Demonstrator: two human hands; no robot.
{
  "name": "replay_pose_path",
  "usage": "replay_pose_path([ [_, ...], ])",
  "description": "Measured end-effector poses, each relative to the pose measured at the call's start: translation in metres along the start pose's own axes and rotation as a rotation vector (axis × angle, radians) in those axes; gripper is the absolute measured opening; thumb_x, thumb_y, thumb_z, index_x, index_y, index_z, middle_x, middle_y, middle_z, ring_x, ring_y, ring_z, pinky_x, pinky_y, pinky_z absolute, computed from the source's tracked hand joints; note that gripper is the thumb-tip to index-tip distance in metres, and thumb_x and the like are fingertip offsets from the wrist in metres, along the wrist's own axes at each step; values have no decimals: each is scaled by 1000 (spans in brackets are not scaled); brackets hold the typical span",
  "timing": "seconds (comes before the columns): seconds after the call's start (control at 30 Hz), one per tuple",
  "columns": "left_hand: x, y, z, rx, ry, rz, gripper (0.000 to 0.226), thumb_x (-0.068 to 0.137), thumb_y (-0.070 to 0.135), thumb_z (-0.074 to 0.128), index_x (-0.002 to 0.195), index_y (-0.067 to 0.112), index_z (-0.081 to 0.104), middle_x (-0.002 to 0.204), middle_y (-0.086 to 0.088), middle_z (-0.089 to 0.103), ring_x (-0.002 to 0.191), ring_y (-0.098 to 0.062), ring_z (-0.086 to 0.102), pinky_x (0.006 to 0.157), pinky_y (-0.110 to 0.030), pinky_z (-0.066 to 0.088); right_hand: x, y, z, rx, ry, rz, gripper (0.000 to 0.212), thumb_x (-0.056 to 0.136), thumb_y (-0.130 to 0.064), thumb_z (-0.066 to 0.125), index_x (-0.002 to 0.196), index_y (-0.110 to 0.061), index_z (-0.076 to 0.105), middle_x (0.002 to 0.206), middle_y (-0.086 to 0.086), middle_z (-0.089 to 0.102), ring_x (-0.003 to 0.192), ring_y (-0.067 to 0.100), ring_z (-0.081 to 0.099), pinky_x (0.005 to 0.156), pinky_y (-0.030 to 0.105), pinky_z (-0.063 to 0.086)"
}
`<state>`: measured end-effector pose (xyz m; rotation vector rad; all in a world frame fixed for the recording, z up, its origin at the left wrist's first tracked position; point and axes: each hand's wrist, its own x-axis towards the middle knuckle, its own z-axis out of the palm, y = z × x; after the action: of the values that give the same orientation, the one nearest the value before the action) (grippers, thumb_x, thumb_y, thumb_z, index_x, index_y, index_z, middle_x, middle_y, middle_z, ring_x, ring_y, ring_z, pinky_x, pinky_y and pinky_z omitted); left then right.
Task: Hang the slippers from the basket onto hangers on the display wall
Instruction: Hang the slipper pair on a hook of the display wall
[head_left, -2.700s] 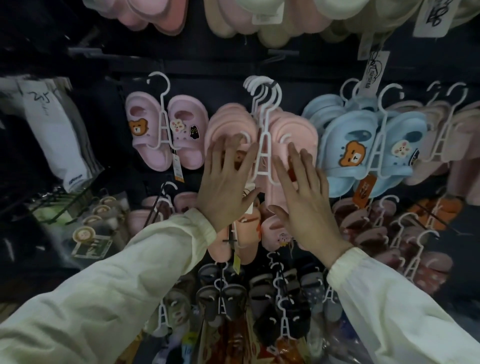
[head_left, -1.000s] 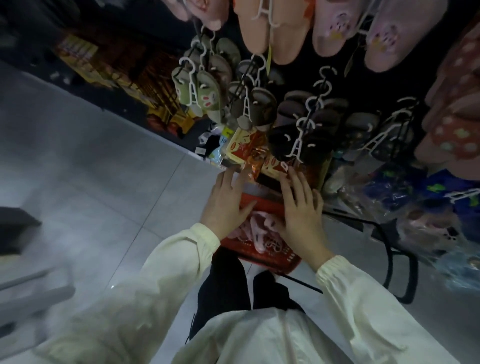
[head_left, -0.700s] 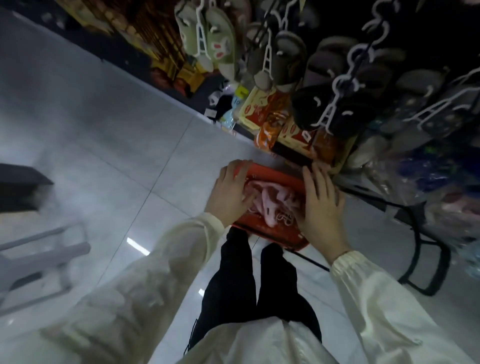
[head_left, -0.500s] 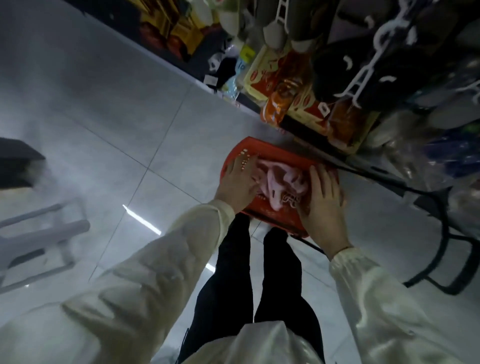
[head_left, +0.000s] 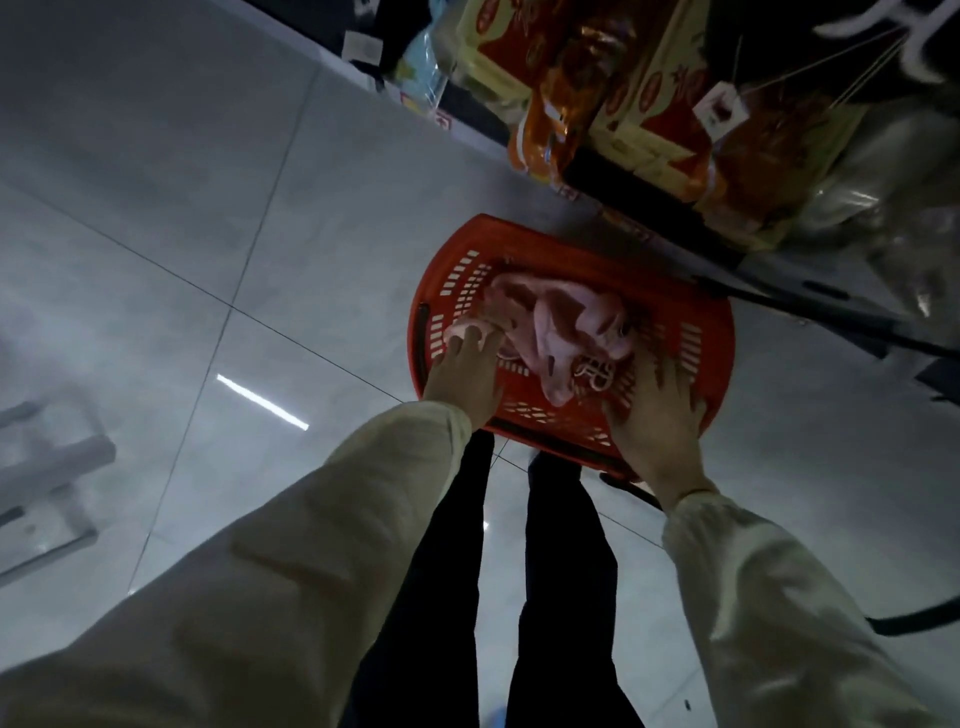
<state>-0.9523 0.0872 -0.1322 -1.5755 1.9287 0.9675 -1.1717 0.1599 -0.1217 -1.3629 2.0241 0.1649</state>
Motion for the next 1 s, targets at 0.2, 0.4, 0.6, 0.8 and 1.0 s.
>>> replay_pose_path([
  [0.2, 27, 2, 33, 90, -109, 79, 63, 89, 27, 68, 145, 14, 40, 145, -13, 38, 131, -36, 44, 106, -51, 44, 26, 25, 35, 58, -147, 135, 66, 92, -33, 64, 150, -22, 33, 153, 9, 34, 139, 34, 33, 108, 63, 28],
  [0.4, 48, 20, 71, 262, -208, 165, 42, 92, 25, 61, 133, 16, 59, 153, -12, 29, 140, -38, 30, 116, -51, 27, 46, 52, 68, 83, -283, 130, 49, 93, -33, 61, 138, -18, 48, 143, 13, 44, 126, 36, 49, 99, 54, 46],
  [0.6, 91, 47, 102, 278, -267, 236, 39, 98, 13, 47, 135, 9, 58, 162, -13, 17, 133, -37, 40, 99, -44, 41, 83, 80, 108, -50, -375, 35, 53, 97, -32, 57, 146, -22, 43, 159, 8, 29, 141, 30, 37, 111, 42, 38],
  [0.8, 142, 55, 135, 371, -272, 268, 35, 60, 28, 70, 89, 11, 80, 111, -20, 69, 86, -41, 70, 63, -44, 57, 147, 106, 150, -161, -370, -137, 45, 92, -17, 62, 137, -12, 55, 161, 7, 26, 127, 32, 51, 99, 42, 48],
  [1.0, 168, 44, 148, 358, -63, 361, 42, 96, 16, 36, 115, 12, 73, 156, -9, 38, 129, -36, 48, 94, -45, 47, 191, 116, 182, -138, -421, -210, 58, 90, -11, 62, 145, -10, 46, 161, 10, 29, 142, 35, 37, 104, 52, 43],
])
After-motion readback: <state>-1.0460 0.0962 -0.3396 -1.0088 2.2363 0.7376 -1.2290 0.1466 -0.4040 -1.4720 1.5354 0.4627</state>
